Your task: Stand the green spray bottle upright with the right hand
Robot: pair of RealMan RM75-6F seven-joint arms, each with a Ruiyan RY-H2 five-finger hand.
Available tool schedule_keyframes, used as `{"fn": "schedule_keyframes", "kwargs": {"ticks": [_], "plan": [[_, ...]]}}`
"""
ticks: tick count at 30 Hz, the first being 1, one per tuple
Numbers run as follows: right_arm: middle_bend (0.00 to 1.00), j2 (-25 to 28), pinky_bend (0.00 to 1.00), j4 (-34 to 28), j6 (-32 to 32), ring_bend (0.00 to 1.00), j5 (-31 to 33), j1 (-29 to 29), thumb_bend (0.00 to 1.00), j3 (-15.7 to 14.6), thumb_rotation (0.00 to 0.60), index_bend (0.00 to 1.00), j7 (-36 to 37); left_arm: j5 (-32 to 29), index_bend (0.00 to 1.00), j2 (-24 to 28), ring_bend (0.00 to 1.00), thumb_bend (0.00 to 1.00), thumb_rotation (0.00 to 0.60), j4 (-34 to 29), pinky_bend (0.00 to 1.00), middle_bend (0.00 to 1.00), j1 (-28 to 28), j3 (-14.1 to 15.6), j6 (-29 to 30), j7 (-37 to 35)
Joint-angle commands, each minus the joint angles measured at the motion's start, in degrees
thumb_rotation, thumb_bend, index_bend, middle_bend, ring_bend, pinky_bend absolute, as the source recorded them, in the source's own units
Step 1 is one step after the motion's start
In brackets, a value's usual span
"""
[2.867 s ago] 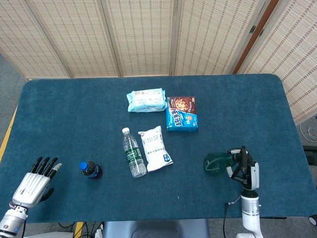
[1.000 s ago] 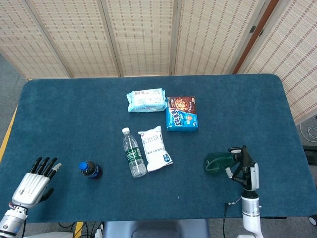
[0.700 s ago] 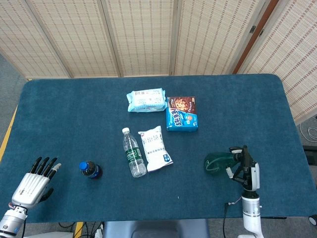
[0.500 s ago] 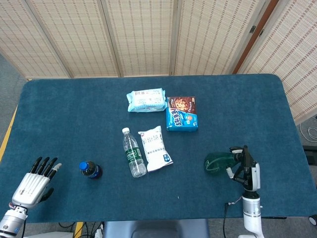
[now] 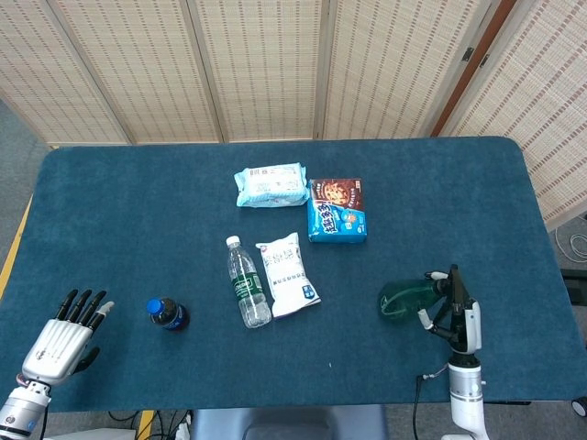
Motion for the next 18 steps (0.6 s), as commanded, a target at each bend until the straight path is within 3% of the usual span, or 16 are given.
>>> {"fn": "schedule_keyframes", "kwargs": {"ticks": [1, 18], "plan": [[0.35, -0.02, 0.33, 0.09, -0.04, 0.29, 0.00, -0.02, 0.16, -0.01, 0.600, 0.33, -0.08, -0.06, 0.12, -0.07, 0.00, 0.29, 0.600, 0.07, 0.00, 0.08, -0.02, -0.02, -0.04, -0.07], [0.35, 0.20, 0.33, 0.03, 0.07, 0.29, -0.06, -0.19, 0.16, -0.07, 0.600, 0.32, 0.37, -0.01, 0.12, -0.10, 0.00, 0.29, 0.600, -0.29, 0.00, 0.08, 0.11, 0.02, 0.18, 0.42]]}}
